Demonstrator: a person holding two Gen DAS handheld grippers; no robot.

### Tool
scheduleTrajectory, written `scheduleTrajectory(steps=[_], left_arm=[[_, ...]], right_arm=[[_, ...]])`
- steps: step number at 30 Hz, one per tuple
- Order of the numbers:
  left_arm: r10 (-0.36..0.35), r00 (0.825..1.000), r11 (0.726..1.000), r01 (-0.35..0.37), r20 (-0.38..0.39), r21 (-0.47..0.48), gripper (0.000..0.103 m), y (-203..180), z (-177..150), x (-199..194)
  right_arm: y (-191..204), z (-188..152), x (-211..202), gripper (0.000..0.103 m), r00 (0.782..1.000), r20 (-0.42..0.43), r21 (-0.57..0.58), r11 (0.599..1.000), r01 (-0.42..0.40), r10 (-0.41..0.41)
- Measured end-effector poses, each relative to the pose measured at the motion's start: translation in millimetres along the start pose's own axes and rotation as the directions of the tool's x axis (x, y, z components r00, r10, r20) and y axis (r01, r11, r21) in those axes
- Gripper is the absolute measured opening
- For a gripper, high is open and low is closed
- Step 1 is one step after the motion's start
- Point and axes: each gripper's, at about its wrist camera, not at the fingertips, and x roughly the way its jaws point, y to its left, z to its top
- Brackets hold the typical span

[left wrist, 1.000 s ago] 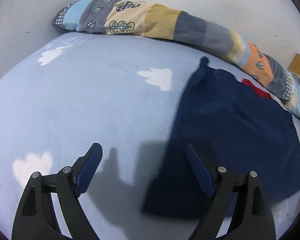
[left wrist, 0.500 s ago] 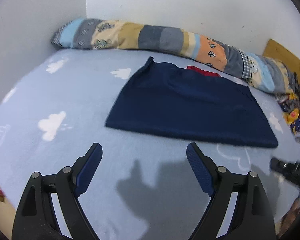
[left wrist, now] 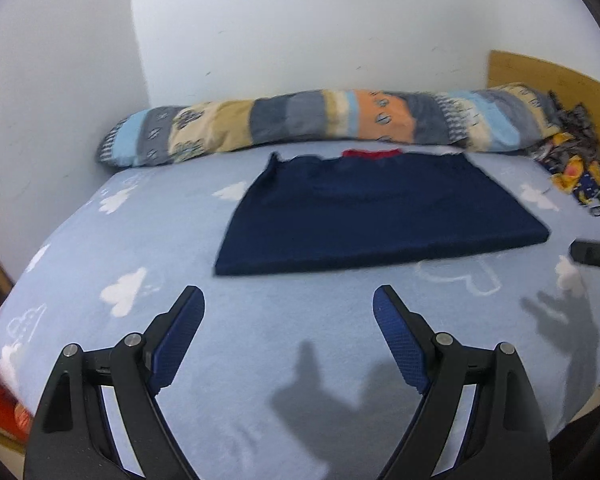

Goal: Fold large clothes
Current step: 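Move both open grippers to the folded edge of the navy jacket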

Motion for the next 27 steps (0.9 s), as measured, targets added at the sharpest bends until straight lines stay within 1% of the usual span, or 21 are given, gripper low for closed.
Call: scheduleTrajectory(steps=[2, 4, 6, 7, 8, 9, 11, 13, 16, 17, 19, 20, 21, 23, 24, 26, 27], left_arm=[[-0.013, 1.0, 1.0, 0.013, 0.025, 0.012, 0.087, -5.7, 3.7, -1.8], [-0.034, 0.999, 0.999, 0.033, 0.029, 0.014, 0.087, -10.4, 5.6, 1.5], [-0.054, 0.998, 0.999, 0.054, 0.015, 0.008, 0.087, -14.6, 7.4, 9.7], [-0.064, 0.998, 0.998, 0.064, 0.007, 0.005, 0.087, -16.2, 9.6, 14.5], [-0.065, 0.998, 0.998, 0.065, 0.006, 0.003, 0.087, -17.8, 9.9, 16.1], [-0.063, 0.998, 0.998, 0.063, 0.007, 0.002, 0.087, -19.1, 13.5, 21.7], [-0.06, 0.998, 0.998, 0.06, 0.005, -0.009, 0.087, -20.2, 18.5, 31.8], [-0.052, 0.999, 0.998, 0.052, -0.005, -0.02, 0.087, -20.7, 24.0, 45.4], [-0.021, 0.998, 0.999, 0.019, -0.052, -0.037, 0.087, -18.1, 28.9, 70.7], [-0.011, 0.996, 0.998, 0.006, -0.09, -0.062, 0.087, -16.4, 30.1, 83.1], [-0.008, 0.989, 0.995, -0.007, -0.145, -0.101, 0.087, -13.9, 29.2, 98.3], [-0.01, 0.982, 0.992, -0.014, -0.187, -0.127, 0.087, -13.4, 28.3, 109.1], [-0.008, 0.977, 0.991, -0.021, -0.211, -0.136, 0.087, -14.4, 28.0, 115.5], [-0.012, 0.97, 0.989, -0.024, -0.244, -0.144, 0.087, -18.6, 28.2, 125.7], [-0.02, 0.967, 0.989, -0.018, -0.253, -0.148, 0.087, -22.0, 29.2, 129.8], [-0.025, 0.963, 0.988, -0.017, -0.269, -0.152, 0.087, -30.9, 32.0, 133.6], [-0.04, 0.961, 0.987, -0.004, -0.273, -0.159, 0.087, -34.0, 33.4, 134.6]], right_arm=[[1.0, -0.3, 1.4, 0.047, 1.0, -0.011, 0.004, 1.0, 0.001, -0.001], [4.3, -2.4, 1.1, 0.048, 1.0, -0.005, -0.013, 1.0, 0.007, -0.007], [7.6, -6.0, 2.6, 0.055, 1.0, 0.024, -0.051, 0.999, 0.007, -0.005], [7.5, -8.6, 5.9, 0.058, 0.999, 0.036, -0.067, 0.998, 0.021, -0.019], [7.6, -9.9, 11.4, 0.059, 0.998, 0.038, -0.084, 0.996, 0.043, -0.04], [7.2, -9.7, 18.9, 0.059, 0.998, 0.024, -0.093, 0.994, 0.056, -0.054], [4.3, -1.6, 37.7, 0.059, 0.999, -0.033, -0.068, 0.997, 0.039, -0.041], [5.6, 10.7, 47.4, 0.059, 0.999, -0.028, -0.05, 0.998, 0.027, -0.028], [13.5, 32.4, 64.4, 0.059, 0.998, -0.025, -0.067, 0.996, 0.055, -0.057], [16.5, 42.1, 73.7, 0.059, 0.998, -0.027, -0.075, 0.995, 0.06, -0.062], [19.7, 51.4, 89.3, 0.057, 0.997, -0.035, -0.094, 0.993, 0.069, -0.073], [22.0, 55.6, 100.0, 0.057, 0.994, -0.046, -0.115, 0.989, 0.097, -0.103], [24.1, 57.0, 108.6, 0.057, 0.99, -0.053, -0.136, 0.983, 0.126, -0.134], [27.6, 57.6, 125.5, 0.057, 0.98, -0.059, -0.182, 0.968, 0.174, -0.187], [29.4, 56.9, 131.2, 0.057, 0.978, -0.065, -0.201, 0.962, 0.183, -0.199], [32.5, 54.7, 137.1, 0.057, 0.97, -0.061, -0.243, 0.946, 0.213, -0.234], [33.0, 54.4, 137.7, 0.057, 0.967, -0.053, -0.259, 0.939, 0.228, -0.25]])
